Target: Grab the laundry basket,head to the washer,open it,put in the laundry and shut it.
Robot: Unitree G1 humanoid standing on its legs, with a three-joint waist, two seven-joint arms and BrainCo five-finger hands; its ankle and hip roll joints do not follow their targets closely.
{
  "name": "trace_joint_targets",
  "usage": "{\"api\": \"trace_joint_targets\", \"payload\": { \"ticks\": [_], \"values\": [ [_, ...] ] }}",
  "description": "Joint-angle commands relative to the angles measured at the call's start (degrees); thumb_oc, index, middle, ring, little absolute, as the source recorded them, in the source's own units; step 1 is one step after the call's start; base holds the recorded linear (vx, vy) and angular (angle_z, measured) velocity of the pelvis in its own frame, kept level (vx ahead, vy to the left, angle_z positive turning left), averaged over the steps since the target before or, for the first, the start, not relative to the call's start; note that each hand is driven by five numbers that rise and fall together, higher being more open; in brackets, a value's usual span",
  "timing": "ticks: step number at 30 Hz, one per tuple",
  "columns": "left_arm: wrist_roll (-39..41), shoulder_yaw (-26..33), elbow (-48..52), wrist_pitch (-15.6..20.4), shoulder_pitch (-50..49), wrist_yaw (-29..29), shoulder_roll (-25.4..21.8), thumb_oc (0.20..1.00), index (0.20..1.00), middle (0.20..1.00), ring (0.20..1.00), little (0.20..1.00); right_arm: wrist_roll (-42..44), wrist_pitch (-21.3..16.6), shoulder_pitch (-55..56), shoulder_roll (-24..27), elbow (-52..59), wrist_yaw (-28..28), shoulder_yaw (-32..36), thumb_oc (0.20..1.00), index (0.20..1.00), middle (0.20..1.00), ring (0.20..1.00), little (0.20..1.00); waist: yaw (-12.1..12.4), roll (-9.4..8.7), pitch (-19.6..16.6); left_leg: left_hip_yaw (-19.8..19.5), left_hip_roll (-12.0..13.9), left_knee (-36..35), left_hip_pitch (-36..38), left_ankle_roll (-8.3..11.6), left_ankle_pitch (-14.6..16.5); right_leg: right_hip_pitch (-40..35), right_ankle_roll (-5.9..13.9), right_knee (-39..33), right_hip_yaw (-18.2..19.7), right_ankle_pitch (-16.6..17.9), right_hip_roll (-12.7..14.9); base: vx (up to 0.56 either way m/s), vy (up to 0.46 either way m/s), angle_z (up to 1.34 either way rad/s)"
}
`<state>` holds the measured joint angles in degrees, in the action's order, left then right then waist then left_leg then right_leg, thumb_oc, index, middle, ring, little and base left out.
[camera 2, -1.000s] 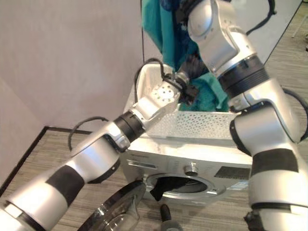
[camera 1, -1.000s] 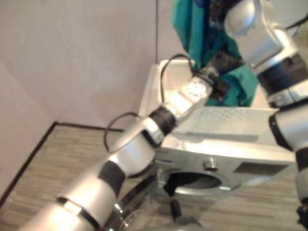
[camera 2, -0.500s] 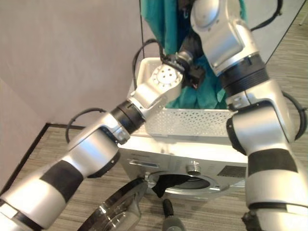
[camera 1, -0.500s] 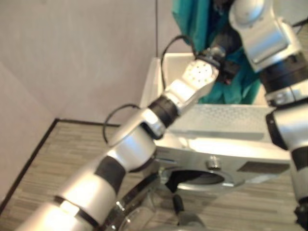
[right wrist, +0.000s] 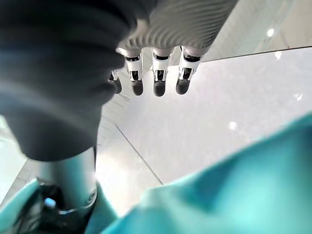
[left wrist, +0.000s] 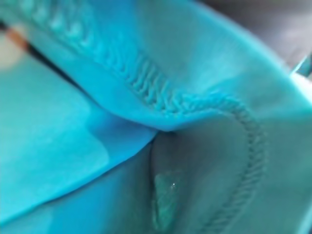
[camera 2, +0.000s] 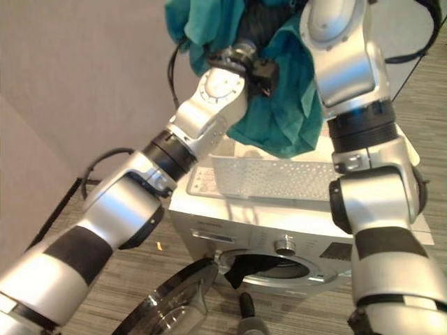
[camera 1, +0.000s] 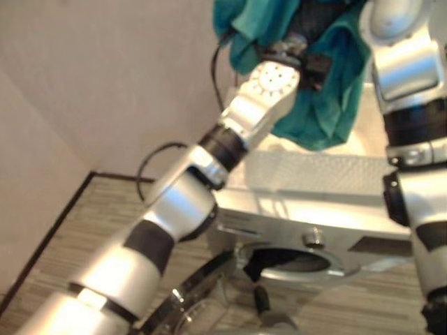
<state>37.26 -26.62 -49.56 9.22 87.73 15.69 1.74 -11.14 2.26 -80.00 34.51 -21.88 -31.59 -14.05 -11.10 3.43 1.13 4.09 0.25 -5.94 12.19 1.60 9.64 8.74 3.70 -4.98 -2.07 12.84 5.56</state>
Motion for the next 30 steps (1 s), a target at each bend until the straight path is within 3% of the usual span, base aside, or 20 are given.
{"api": "trace_joint_targets", "payload": {
  "ticks": [1,17,21,30],
  "values": [
    [-1.27,-2.44,-3.12,4.99,12.0,0.79,-2.5,0.2,0.2,0.2,0.2,0.2,0.43,-2.36,0.38,1.2,-1.57,-1.78,3.88,1.0,1.0,1.0,1.0,1.0,0.67,0.75,-4.35,0.56,0.74,0.94,-0.85,-0.89,0.74,-7.52,5.18,0.84,-0.79,-9.42,1.99,0.0,0.0,0.0],
    [-1.32,0.2,2.32,7.46,14.88,2.55,-9.89,0.2,0.2,0.2,0.2,0.2,-3.66,-3.97,12.31,-0.76,8.32,-1.28,9.11,1.0,1.0,1.0,1.0,1.0,1.82,1.2,-5.02,0.29,0.81,0.94,-0.35,-1.08,0.75,-8.15,5.23,1.06,-1.64,-9.7,1.98,0.0,0.002,0.01],
    [0.39,0.11,3.57,8.63,18.44,2.87,-15.54,0.2,0.2,0.2,0.2,0.2,-4.53,-4.99,20.73,-2.04,13.74,0.24,11.71,1.0,1.0,1.0,1.0,1.0,2.22,1.63,-5.47,0.19,0.71,0.94,-0.26,-1.14,0.48,-8.24,5.33,1.27,-1.94,-9.66,1.97,-0.02,0.03,0.05],
    [0.9,-0.07,8.94,10.62,17.49,2.84,-22.14,0.2,0.2,0.2,0.2,0.2,-4.18,-5.99,33.0,-2.59,19.11,4.02,14.67,1.0,1.0,1.0,1.0,1.0,2.81,1.15,-6.09,0.12,0.76,0.94,-0.52,-1.21,-0.05,-8.05,5.7,1.58,-2.79,-9.26,2.24,-0.03,0.025,0.04]
  ]
}}
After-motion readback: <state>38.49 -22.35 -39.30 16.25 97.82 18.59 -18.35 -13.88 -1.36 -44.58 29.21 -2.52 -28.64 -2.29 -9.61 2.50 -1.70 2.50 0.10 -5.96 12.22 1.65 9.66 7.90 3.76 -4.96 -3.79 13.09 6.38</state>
